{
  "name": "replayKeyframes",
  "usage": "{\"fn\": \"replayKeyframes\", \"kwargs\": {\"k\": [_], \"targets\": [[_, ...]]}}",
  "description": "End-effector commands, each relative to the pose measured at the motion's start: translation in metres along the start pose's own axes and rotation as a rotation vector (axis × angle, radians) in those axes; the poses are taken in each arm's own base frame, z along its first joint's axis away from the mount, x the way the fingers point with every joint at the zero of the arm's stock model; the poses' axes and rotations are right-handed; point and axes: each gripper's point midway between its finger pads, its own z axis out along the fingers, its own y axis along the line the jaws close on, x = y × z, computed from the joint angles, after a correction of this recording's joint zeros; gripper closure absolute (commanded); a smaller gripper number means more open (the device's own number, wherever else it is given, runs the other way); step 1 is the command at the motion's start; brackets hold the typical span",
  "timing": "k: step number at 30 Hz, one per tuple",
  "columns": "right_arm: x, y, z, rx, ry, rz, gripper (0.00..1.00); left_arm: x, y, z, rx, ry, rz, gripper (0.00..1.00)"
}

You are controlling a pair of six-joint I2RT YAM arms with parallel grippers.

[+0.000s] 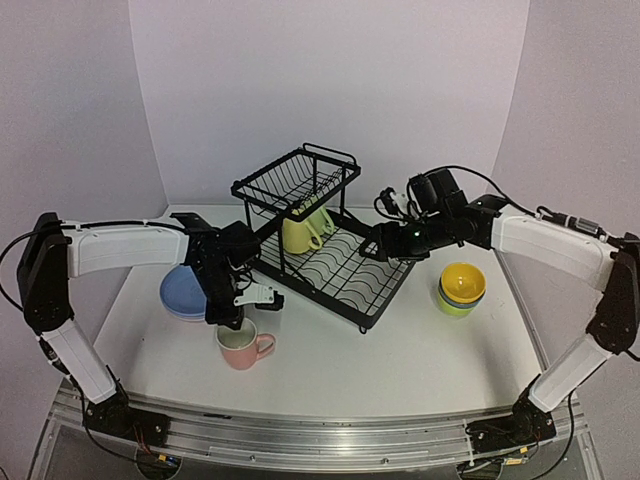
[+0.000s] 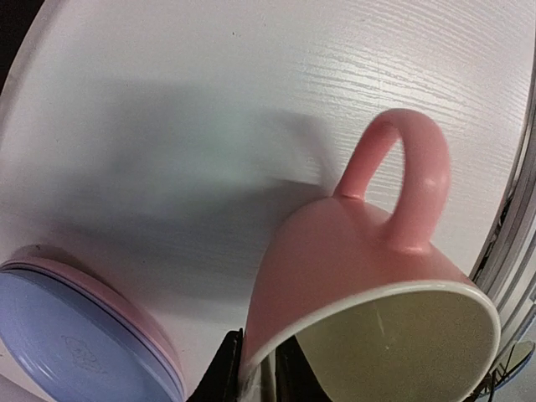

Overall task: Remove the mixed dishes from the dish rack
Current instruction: Place the cup at the center of the board.

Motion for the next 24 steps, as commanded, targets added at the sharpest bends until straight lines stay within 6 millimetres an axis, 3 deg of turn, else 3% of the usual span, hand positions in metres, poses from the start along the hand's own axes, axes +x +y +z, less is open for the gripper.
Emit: {"fn": "replayKeyframes", "kwargs": {"k": [1,5,12,16,20,24], "targets": [[-0.022,0.010,0.005,-0.046,-0.060,-0.103,0.28,-0.016,0.003,-0.014,-0.001,-0.063,-0.013,0.84],[-0.022,0.009,0.015,-0.042,-0.052,-0.146,0.28,-0.019,0.000,-0.024,0.003,-0.086,-0.005,0.74],[-0.033,0.010,0.053,-0.076,-0.073,-0.371,0.29,-0.036,0.010,-0.075,-0.086,-0.217,0.023,0.42],[-0.054,0.014,0.082,-0.150,-0.215,-0.482,0.36,-0.041,0.021,-0.105,-0.168,-0.338,-0.007,0.33],[-0.084,0.011,0.110,-0.203,-0.352,-0.516,0.36,-0.045,0.022,-0.140,-0.278,-0.494,0.003,0.22],[-0.099,-0.005,0.149,-0.214,-0.370,-0.530,0.35,-0.045,0.028,-0.166,-0.402,-0.608,-0.010,0.01]]}}
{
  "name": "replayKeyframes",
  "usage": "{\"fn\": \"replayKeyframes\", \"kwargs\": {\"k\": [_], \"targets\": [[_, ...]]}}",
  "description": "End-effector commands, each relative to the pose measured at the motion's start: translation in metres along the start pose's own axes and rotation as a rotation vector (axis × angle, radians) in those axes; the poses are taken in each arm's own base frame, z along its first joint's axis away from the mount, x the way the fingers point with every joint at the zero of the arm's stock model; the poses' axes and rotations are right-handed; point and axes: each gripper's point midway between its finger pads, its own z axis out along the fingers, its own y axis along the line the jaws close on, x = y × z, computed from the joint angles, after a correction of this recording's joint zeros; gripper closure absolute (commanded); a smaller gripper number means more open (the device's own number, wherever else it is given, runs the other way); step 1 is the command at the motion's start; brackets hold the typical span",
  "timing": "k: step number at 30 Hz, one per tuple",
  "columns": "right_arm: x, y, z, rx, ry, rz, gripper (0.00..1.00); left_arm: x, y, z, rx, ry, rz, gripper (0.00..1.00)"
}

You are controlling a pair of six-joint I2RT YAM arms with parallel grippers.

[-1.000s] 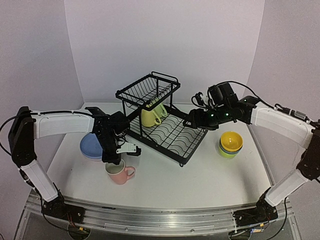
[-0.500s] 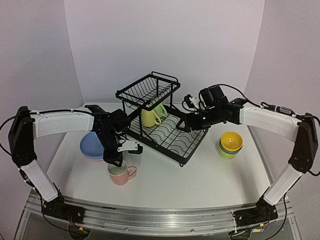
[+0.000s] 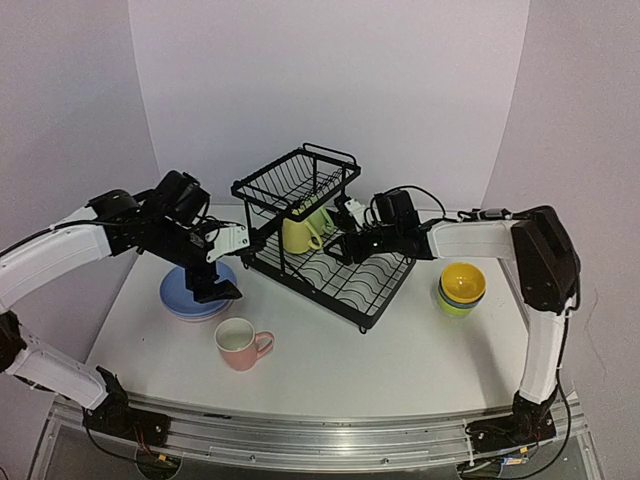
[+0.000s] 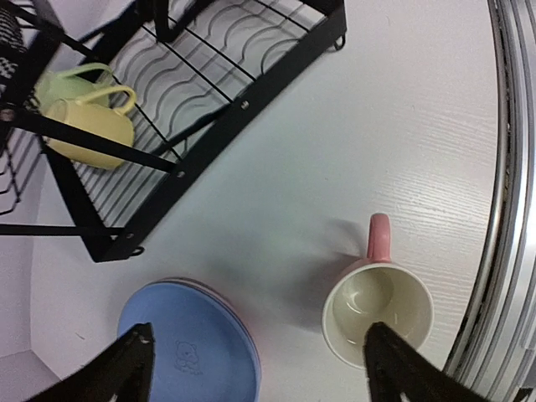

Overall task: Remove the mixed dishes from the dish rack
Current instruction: Place the cup at the center of the board, then pick up the cup from the dish rack.

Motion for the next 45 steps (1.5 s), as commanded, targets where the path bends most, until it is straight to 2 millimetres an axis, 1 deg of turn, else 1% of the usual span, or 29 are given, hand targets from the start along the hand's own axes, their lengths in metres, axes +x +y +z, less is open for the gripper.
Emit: {"fn": "replayKeyframes", "kwargs": {"k": [1,4,6,9,11,15,17,22,25,27,30,35,38,40,41,45], "targets": [[-0.047,-0.022,0.029,-0.040,-0.194,-0.116,0.35,-0.023,0.019,-0.025,-0.156,-0.173,-0.011,0.00],[-0.044,-0.036,0.047,-0.035,-0.230,-0.134,0.35,-0.026,0.027,-0.034,-0.224,-0.222,-0.024,0.00],[-0.040,-0.040,0.058,-0.048,-0.237,-0.148,0.35,-0.027,0.029,-0.039,-0.249,-0.245,-0.035,0.00],[-0.040,-0.044,0.073,-0.059,-0.252,-0.138,0.35,-0.024,0.028,-0.035,-0.252,-0.243,-0.035,0.00],[-0.039,-0.047,0.080,-0.055,-0.274,-0.134,0.37,-0.023,0.029,-0.033,-0.258,-0.237,-0.037,0.00],[-0.031,-0.044,0.089,-0.075,-0.307,-0.141,0.39,-0.024,0.030,-0.035,-0.265,-0.242,-0.019,0.00],[-0.024,-0.049,0.097,-0.067,-0.300,-0.124,0.39,-0.024,0.030,-0.034,-0.270,-0.244,-0.006,0.00],[-0.021,-0.058,0.112,-0.049,-0.305,-0.103,0.40,-0.024,0.029,-0.031,-0.266,-0.242,0.015,0.00],[-0.017,-0.060,0.119,-0.051,-0.304,-0.095,0.42,-0.025,0.030,-0.030,-0.268,-0.243,0.026,0.00],[-0.019,-0.058,0.121,-0.060,-0.309,-0.095,0.46,-0.025,0.030,-0.029,-0.268,-0.241,0.035,0.00],[-0.021,-0.051,0.124,-0.078,-0.314,-0.099,0.59,-0.022,0.030,-0.026,-0.265,-0.226,0.040,0.00],[-0.017,-0.051,0.128,-0.074,-0.309,-0.092,0.78,-0.019,0.030,-0.021,-0.264,-0.215,0.049,0.00],[-0.016,-0.049,0.127,-0.079,-0.304,-0.094,0.90,-0.020,0.031,-0.022,-0.268,-0.213,0.057,0.01],[-0.016,-0.045,0.122,-0.088,-0.299,-0.102,0.98,-0.019,0.031,-0.023,-0.270,-0.211,0.060,0.01],[-0.016,-0.042,0.118,-0.094,-0.296,-0.109,1.00,-0.019,0.031,-0.023,-0.271,-0.212,0.060,0.01],[-0.025,-0.032,0.097,-0.104,-0.297,-0.112,1.00,-0.021,0.031,-0.025,-0.274,-0.223,0.063,0.01]]}}
